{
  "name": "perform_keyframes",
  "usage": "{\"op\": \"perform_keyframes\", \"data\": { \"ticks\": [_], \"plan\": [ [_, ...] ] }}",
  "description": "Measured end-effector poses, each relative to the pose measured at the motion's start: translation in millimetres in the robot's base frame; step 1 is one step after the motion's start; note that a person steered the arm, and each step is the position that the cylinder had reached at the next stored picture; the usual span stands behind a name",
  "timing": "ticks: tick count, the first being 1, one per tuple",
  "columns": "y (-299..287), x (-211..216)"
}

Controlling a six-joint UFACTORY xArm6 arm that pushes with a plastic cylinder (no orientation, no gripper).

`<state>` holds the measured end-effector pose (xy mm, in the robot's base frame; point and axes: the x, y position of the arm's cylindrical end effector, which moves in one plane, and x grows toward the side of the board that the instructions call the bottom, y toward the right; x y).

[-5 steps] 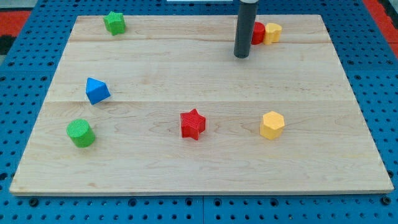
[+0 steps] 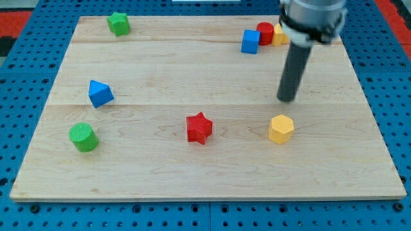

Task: Move the yellow hexagon towards the group of blocks

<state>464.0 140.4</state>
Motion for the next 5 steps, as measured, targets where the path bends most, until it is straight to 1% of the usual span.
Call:
{"op": "perform_keyframes", "data": {
  "ticks": [1, 2, 4, 5],
  "plan": [
    [14.1, 87.9],
    [26.8, 148.1],
    [-14.5, 119.0],
    [-23.1, 103.3]
  ]
}}
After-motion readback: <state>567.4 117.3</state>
